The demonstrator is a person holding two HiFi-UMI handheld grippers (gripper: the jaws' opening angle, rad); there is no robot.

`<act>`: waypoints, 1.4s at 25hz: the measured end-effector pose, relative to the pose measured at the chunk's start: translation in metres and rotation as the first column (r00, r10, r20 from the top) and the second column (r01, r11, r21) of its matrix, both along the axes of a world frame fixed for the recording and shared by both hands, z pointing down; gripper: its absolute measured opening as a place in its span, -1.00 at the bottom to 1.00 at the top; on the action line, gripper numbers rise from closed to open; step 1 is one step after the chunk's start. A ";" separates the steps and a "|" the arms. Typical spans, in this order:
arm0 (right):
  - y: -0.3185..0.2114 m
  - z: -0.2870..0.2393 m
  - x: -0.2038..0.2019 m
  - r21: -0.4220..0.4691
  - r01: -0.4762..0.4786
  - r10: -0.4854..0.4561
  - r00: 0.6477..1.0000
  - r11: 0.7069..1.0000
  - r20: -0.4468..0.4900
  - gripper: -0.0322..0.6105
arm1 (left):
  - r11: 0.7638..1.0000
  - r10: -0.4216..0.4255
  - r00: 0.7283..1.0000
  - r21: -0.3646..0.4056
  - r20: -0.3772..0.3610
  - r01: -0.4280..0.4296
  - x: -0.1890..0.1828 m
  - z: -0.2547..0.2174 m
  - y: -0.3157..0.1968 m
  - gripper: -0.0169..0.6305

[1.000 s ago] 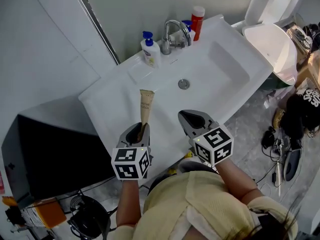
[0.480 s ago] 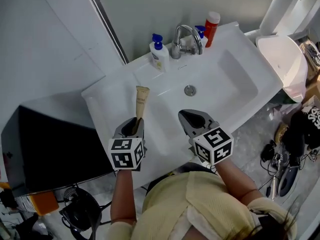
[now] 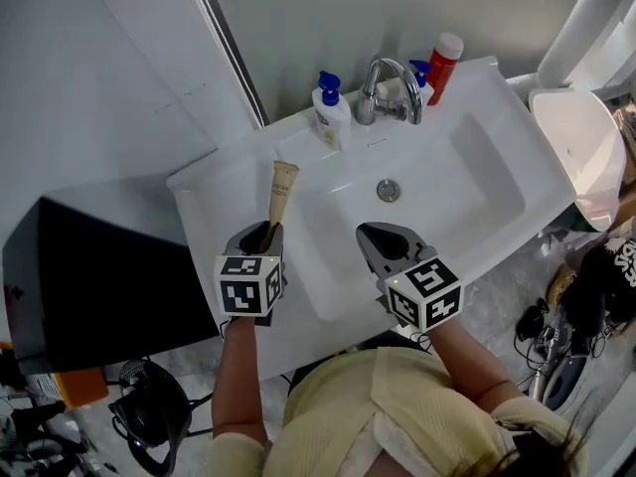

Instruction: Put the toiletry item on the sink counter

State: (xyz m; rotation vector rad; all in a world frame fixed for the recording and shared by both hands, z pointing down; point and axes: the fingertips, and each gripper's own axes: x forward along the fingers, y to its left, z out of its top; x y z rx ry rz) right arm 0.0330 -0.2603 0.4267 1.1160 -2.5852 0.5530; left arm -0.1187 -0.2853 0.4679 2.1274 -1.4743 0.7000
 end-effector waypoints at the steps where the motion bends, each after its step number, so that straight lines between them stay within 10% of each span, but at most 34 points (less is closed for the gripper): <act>1: -0.002 0.002 -0.001 -0.004 0.007 -0.007 1.000 1.000 0.000 -0.81 | 1.000 -0.004 1.000 -0.004 0.008 0.004 -0.002 0.002 -0.003 -0.63; 35: -0.041 0.044 -0.009 -0.100 0.106 -0.109 0.994 0.989 -0.024 -0.81 | 0.982 0.130 0.972 -0.163 0.195 -0.098 -0.036 0.053 -0.100 -0.61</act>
